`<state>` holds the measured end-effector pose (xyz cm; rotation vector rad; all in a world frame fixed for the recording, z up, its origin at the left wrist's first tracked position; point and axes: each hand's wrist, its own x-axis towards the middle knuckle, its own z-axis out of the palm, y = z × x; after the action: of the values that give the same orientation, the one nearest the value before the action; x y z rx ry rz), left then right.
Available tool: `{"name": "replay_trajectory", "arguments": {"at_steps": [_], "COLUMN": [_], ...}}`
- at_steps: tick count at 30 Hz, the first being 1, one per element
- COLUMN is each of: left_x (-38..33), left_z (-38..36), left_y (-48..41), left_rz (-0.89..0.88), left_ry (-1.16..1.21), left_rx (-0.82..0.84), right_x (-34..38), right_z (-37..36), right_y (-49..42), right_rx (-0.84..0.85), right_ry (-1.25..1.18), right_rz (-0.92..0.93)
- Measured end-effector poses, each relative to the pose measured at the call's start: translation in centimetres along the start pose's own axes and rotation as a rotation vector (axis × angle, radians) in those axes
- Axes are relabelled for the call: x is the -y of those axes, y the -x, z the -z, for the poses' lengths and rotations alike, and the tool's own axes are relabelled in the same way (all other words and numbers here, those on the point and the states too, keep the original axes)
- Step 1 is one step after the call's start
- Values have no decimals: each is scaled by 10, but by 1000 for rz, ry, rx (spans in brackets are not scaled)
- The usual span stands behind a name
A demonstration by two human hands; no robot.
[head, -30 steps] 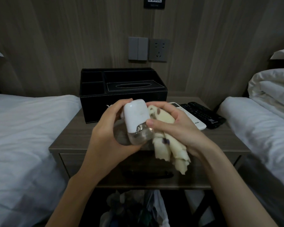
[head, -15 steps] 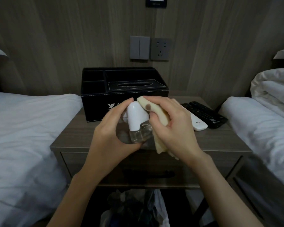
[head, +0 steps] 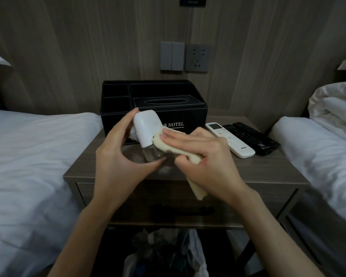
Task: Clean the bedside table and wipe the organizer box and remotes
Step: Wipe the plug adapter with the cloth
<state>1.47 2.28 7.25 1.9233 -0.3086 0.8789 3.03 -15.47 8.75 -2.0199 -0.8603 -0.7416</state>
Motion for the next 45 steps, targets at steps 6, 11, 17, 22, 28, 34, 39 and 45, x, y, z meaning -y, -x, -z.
{"name": "replay_trajectory", "arguments": {"at_steps": [6,11,17,22,28,34,39,45], "left_x": [1,0,1,3,5,11,11,10], "left_z": [-4,-5,-17,-24,-23,-12,-6,-14], "left_y": [-1,-4,-1,0,0,-3,-4,-5], "left_rz": [-10,-47,-276,-304,-313,-240,-213,-189], "left_ry": [-60,-99,-186,-185,-201,-194,-236,-302], "left_rx": [-20,-67,36,44,7,-55,-40,-125], "right_x": [-8,-9,6,1,-3,-4,-9,-20], "right_z": [4,11,8,-1,-1,-4,-3,3], "right_y": [1,-1,-11,-10,-6,2,5,6], "right_rx": [8,-39,-226,-118,-77,-6,43,-33], "right_ry": [-21,-77,-145,-36,-39,-12,-6,121], "right_rz": [-41,-122,-169,-120,-78,-11,32,97]}}
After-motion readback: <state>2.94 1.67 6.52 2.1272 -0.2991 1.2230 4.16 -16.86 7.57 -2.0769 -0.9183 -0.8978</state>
